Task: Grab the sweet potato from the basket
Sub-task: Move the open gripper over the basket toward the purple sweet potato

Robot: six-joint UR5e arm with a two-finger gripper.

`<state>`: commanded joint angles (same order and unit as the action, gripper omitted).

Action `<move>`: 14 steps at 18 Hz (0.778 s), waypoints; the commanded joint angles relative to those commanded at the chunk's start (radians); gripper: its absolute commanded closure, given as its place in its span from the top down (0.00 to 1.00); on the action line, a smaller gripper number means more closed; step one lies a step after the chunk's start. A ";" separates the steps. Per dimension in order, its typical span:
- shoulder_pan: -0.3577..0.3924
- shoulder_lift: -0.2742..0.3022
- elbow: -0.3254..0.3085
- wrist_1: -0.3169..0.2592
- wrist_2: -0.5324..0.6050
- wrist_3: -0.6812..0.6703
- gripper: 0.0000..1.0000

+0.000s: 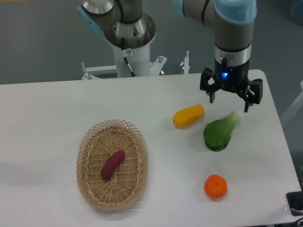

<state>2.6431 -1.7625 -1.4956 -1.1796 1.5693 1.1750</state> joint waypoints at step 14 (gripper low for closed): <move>-0.156 0.017 -0.100 0.103 -0.150 -0.306 1.00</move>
<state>2.4868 -1.7457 -1.5951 -1.0771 1.4189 0.8688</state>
